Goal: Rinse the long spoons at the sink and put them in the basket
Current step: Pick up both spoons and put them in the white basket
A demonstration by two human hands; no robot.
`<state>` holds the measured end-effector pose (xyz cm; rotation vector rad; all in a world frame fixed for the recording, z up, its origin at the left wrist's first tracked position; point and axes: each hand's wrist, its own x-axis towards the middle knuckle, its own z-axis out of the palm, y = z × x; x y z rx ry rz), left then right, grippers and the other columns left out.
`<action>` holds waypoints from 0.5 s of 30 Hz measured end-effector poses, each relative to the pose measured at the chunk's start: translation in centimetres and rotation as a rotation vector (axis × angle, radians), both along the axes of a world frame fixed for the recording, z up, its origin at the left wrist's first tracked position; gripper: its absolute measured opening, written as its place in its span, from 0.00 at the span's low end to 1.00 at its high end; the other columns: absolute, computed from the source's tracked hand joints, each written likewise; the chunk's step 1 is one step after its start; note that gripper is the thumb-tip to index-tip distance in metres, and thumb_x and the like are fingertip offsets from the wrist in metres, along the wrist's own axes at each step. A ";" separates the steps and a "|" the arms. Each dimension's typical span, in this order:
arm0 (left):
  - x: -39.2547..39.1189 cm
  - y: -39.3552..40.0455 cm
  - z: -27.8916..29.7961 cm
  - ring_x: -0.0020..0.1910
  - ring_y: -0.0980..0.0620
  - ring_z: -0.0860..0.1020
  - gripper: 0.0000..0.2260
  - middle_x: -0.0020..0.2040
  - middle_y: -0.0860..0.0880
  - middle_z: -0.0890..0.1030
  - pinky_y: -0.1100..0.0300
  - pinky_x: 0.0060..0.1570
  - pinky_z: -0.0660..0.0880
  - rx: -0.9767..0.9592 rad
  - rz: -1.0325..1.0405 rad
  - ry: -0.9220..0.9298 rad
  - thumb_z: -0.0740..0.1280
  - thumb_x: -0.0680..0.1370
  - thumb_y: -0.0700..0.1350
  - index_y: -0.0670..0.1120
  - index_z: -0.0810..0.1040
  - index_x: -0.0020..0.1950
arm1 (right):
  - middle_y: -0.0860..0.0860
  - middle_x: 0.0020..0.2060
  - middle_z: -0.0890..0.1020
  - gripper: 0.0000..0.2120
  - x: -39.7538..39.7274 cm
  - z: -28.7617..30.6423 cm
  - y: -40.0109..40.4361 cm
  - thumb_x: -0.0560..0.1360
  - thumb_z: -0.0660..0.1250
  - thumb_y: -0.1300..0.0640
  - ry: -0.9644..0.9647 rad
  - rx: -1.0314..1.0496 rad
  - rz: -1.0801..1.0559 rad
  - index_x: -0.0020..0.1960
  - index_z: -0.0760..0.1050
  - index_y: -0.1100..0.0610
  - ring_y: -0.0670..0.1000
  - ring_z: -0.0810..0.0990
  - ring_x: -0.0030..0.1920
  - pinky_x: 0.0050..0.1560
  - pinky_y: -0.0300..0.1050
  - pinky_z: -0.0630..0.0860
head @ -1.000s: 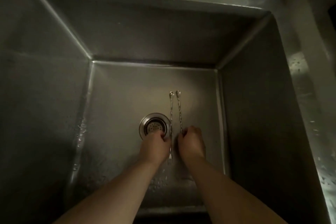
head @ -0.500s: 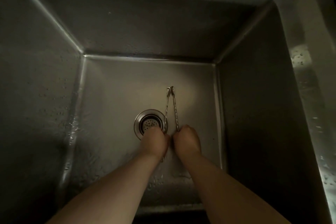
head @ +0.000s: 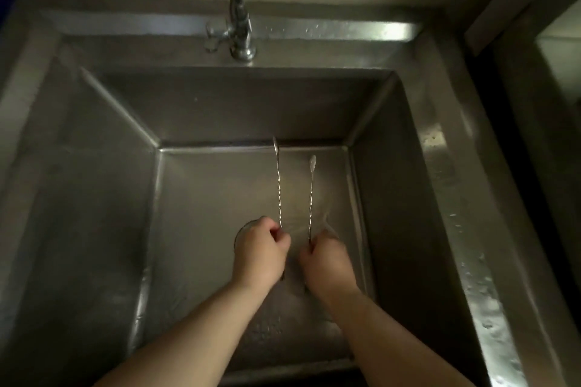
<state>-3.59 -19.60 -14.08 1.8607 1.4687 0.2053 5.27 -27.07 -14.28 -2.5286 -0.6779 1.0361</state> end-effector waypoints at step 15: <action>5.0 -5.9 29.5 0.30 0.61 0.75 0.05 0.30 0.55 0.77 0.73 0.29 0.66 0.343 -0.317 -0.341 0.68 0.74 0.47 0.53 0.74 0.39 | 0.43 0.31 0.76 0.08 5.9 31.6 -12.5 0.73 0.67 0.55 -0.385 0.538 -0.266 0.40 0.69 0.46 0.38 0.76 0.34 0.33 0.27 0.69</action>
